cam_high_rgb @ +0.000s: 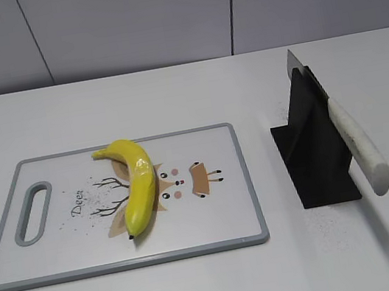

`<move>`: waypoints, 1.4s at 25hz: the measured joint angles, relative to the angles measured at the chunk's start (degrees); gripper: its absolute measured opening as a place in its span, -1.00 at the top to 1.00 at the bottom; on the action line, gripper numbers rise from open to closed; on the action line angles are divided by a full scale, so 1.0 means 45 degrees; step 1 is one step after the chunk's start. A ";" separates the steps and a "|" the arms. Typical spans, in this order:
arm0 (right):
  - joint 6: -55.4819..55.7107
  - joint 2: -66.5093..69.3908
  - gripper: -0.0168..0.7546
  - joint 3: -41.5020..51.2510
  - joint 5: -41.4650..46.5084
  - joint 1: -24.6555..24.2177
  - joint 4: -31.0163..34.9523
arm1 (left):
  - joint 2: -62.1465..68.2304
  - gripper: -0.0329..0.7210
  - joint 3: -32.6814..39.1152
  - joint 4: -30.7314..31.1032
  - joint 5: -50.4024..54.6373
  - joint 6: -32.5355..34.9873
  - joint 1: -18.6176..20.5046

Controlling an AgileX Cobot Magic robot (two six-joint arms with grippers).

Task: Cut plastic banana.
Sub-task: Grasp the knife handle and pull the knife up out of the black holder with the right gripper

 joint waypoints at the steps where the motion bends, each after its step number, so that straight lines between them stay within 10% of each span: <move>1: 0.0067 0.0000 -0.58 0.0000 0.0000 0.0000 0.0000 | 0.0000 -0.65 0.0000 0.0000 0.0000 0.0000 0.0000; 35: -0.0068 0.2541 -0.58 -0.1242 -0.0122 -0.0015 -0.0510 | 0.0000 -0.65 0.0000 0.0000 0.0000 0.0000 0.0000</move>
